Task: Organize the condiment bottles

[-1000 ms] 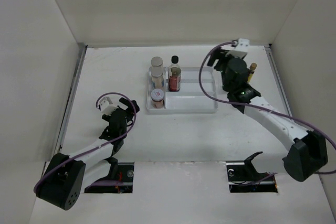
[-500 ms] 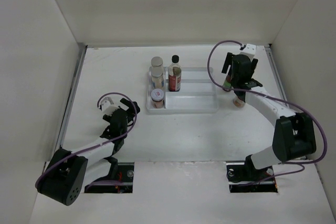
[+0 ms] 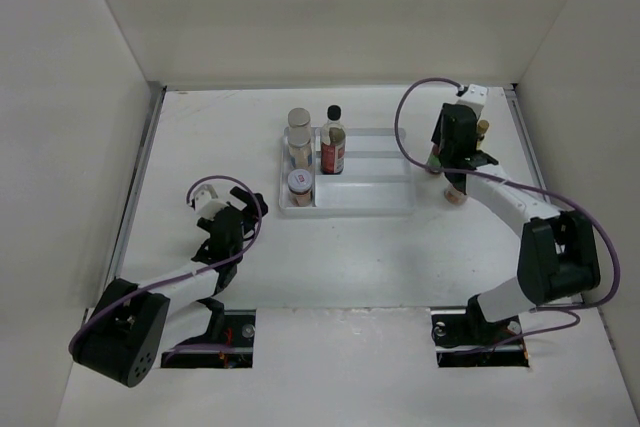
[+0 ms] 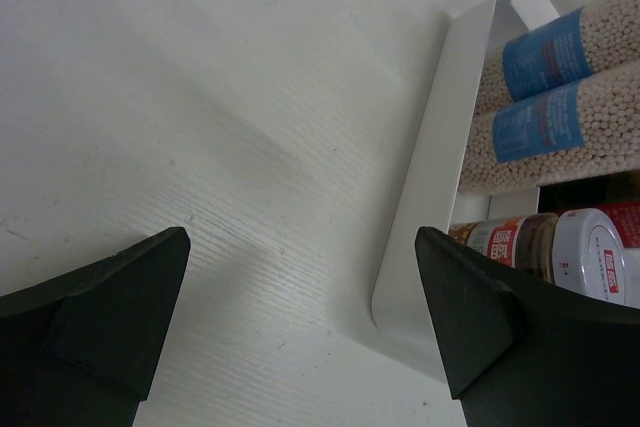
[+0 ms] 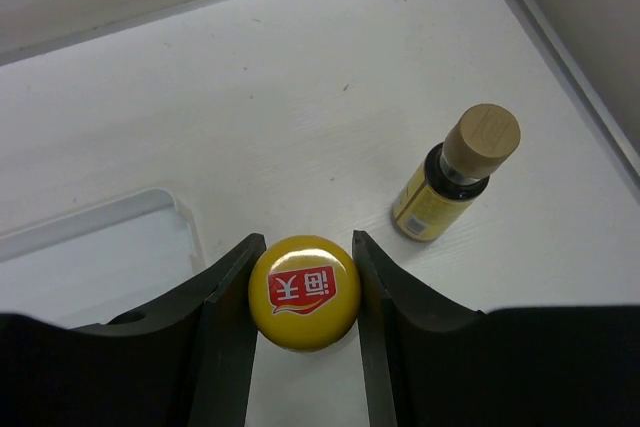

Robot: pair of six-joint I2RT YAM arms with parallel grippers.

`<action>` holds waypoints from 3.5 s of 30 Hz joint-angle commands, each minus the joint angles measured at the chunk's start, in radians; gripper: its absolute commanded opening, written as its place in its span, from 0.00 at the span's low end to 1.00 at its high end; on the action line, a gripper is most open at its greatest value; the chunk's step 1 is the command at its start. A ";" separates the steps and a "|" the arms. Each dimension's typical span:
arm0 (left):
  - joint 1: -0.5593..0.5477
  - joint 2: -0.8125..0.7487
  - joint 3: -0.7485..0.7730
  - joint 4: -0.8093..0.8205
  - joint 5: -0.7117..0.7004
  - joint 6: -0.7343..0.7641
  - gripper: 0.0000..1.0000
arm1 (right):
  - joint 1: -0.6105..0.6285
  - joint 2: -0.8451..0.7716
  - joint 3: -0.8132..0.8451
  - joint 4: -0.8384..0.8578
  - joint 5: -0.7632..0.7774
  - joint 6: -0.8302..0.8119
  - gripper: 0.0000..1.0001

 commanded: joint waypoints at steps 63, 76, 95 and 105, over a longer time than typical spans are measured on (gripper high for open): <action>0.014 0.044 0.012 0.093 0.047 -0.014 1.00 | -0.243 0.101 0.081 0.079 -0.060 0.090 0.85; 0.012 0.059 0.015 0.108 0.056 -0.014 1.00 | -0.267 0.184 0.121 0.163 -0.096 0.069 0.38; 0.025 0.098 0.016 0.142 0.090 -0.014 1.00 | 0.128 0.015 0.064 0.241 -0.088 0.073 0.34; 0.017 0.095 0.015 0.148 0.093 -0.014 1.00 | 0.219 0.017 0.000 0.246 -0.079 0.095 0.35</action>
